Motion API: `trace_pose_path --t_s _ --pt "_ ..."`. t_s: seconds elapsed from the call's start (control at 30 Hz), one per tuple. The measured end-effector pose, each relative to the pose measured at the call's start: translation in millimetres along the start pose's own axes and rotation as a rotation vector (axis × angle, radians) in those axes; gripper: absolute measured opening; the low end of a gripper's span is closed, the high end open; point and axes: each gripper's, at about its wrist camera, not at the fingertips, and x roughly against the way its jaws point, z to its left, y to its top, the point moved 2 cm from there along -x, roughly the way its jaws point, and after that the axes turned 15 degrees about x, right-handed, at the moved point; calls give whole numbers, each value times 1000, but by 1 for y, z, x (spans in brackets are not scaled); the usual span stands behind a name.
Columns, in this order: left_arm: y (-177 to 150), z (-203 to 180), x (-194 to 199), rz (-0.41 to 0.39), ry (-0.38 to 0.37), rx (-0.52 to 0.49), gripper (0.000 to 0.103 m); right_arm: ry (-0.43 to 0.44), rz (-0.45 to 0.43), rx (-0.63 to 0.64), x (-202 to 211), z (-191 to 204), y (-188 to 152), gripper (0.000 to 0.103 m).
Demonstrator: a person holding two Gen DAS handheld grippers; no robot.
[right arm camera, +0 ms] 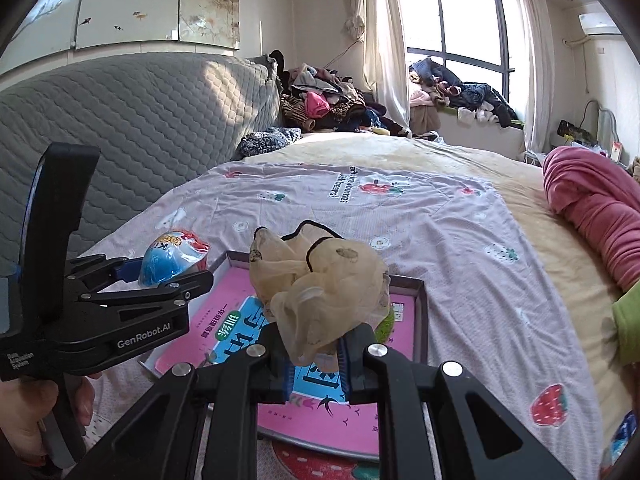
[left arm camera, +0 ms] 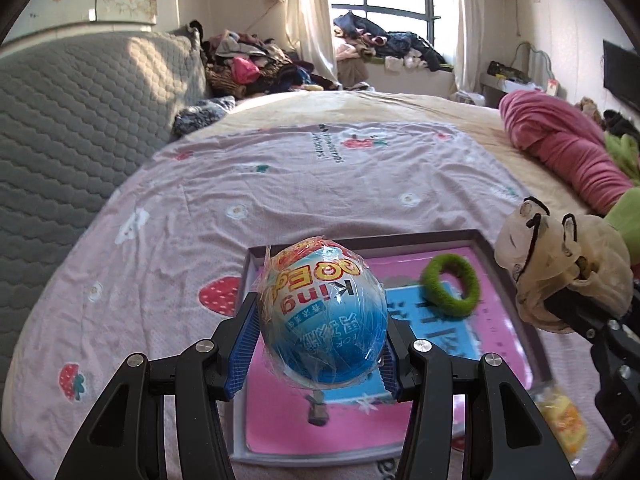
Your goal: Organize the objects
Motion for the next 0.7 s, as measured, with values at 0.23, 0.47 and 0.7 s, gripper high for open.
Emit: trace_pose_path --t_s 0.23,0.47,0.7 --pt "-10 4 -33 44 -5 14 54 5 36 -9 -26 -13 -16 17" --pt "-21 6 -55 78 -1 8 54 18 77 -14 -46 -18 -25 17" --pt "-25 10 -66 104 -13 23 54 11 111 5 -57 -12 -30 17"
